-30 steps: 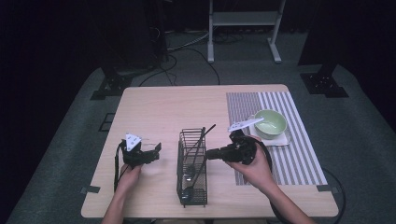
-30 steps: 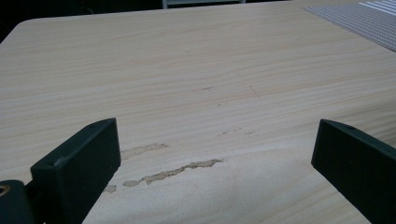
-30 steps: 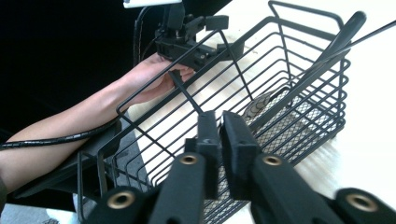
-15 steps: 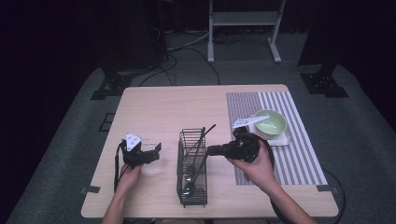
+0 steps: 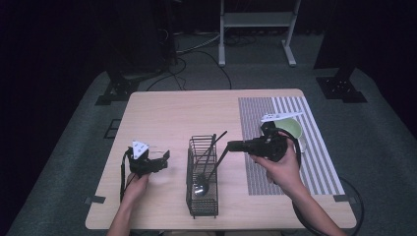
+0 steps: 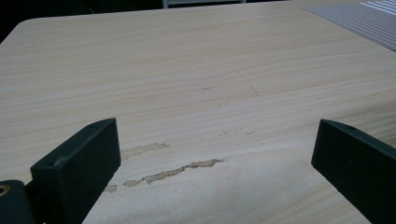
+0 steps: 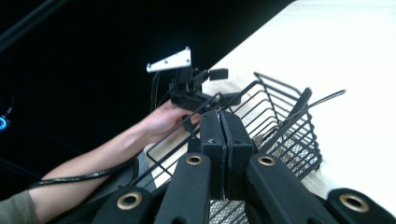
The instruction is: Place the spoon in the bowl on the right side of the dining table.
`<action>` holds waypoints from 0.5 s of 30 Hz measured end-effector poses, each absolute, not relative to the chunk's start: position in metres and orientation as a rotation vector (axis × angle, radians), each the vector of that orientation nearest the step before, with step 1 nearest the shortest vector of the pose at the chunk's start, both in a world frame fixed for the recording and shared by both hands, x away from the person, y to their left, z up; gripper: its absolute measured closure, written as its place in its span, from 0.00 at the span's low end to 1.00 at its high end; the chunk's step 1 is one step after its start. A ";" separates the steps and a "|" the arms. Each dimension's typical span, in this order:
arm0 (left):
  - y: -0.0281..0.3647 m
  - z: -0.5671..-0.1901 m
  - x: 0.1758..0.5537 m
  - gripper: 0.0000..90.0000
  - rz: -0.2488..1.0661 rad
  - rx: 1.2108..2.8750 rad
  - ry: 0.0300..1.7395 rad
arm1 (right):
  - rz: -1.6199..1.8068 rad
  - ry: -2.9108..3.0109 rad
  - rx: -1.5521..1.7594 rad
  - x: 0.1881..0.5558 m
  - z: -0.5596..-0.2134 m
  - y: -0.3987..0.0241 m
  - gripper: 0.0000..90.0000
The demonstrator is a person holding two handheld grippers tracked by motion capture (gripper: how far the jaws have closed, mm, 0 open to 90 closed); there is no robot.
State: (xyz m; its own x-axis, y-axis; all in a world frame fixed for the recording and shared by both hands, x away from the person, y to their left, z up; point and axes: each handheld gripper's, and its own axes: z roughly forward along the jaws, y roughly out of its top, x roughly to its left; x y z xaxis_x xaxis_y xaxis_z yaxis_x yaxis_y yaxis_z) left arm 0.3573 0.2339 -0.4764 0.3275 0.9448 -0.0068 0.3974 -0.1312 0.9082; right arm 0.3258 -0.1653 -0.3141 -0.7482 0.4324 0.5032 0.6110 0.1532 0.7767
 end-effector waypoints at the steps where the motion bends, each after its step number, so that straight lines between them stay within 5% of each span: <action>1: 0.234 -0.476 0.357 0.00 0.770 1.701 1.216 | -1.656 -2.249 -1.036 0.326 -0.312 -0.168 0.99; 15: 0.234 -0.476 0.357 0.00 0.770 1.701 1.217 | -1.775 -2.126 -1.063 0.328 -0.291 -0.198 0.99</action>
